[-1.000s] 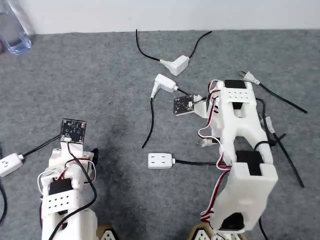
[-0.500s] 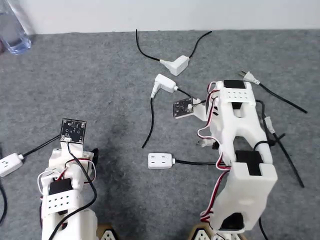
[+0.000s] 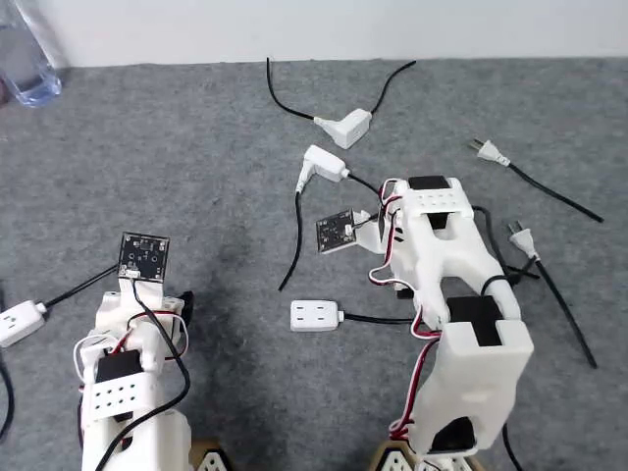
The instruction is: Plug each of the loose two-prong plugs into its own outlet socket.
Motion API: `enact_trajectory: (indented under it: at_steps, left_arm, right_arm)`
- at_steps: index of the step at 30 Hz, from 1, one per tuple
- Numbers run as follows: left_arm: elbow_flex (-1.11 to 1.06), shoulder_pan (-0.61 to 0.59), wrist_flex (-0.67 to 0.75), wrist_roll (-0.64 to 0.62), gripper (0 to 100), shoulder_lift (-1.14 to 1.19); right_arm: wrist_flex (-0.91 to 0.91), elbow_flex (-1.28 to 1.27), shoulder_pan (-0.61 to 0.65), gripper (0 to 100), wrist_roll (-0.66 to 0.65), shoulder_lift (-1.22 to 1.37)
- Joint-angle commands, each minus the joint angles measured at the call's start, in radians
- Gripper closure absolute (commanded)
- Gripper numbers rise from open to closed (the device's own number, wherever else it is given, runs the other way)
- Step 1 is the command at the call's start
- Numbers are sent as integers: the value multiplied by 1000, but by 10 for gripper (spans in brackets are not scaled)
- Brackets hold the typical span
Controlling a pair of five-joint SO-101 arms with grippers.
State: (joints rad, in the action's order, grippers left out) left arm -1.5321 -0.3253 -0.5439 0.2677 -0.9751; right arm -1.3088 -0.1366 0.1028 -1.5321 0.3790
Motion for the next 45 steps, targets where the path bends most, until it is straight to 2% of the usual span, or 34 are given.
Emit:
enact_trajectory:
  at_steps: [1,10,38,42,45]
  left_arm:
    - [4,3,26,12,742,-14]
    - [4,3,26,12,742,-14]
    - [4,3,26,12,742,-14]
    - [4,3,26,12,742,-14]
    - [4,3,26,12,742,-14]
  right_arm:
    - [33,86,-13,667,-11,-36]
    - [-81,215,-13,667,-12,-31]
    - [5,229,-56,667,-12,122]
    - [-16,224,-56,667,-5,48]
    - [-97,226,-53,667,-5,-30]
